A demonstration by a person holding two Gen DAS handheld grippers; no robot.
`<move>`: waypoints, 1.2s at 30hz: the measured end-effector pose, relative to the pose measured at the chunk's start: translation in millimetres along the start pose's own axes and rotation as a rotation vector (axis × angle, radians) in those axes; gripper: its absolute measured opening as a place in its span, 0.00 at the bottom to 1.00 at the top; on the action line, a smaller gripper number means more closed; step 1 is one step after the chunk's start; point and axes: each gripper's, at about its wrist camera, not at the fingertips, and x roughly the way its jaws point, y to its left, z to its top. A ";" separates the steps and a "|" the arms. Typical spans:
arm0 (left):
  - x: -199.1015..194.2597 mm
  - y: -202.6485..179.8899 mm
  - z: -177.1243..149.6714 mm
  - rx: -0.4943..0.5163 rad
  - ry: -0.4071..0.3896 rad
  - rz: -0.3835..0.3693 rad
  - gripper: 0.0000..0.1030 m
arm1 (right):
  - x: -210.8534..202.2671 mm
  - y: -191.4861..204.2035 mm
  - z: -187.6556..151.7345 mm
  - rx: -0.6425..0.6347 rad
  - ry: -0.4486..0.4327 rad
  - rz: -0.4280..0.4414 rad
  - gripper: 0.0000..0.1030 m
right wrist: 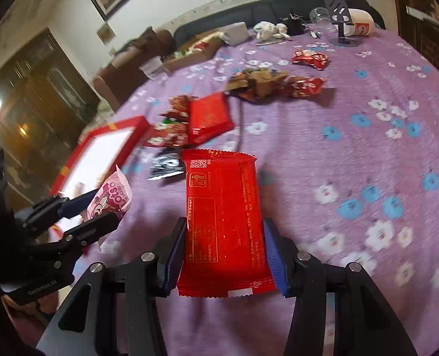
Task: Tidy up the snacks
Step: 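Grasp the red rectangular packet with the right gripper while the left grasps the pink cartoon snack, then carry both packets into the white tray and open both grippers to release them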
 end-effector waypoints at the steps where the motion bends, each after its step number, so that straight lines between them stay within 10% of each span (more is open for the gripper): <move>1: -6.0 4.3 -2.7 -0.013 -0.012 0.016 0.41 | -1.7 3.9 -2.6 0.011 -0.013 0.027 0.49; 36: -99.7 116.9 -58.5 -0.242 -0.223 0.387 0.41 | 29.8 146.7 -23.0 -0.108 0.013 0.177 0.49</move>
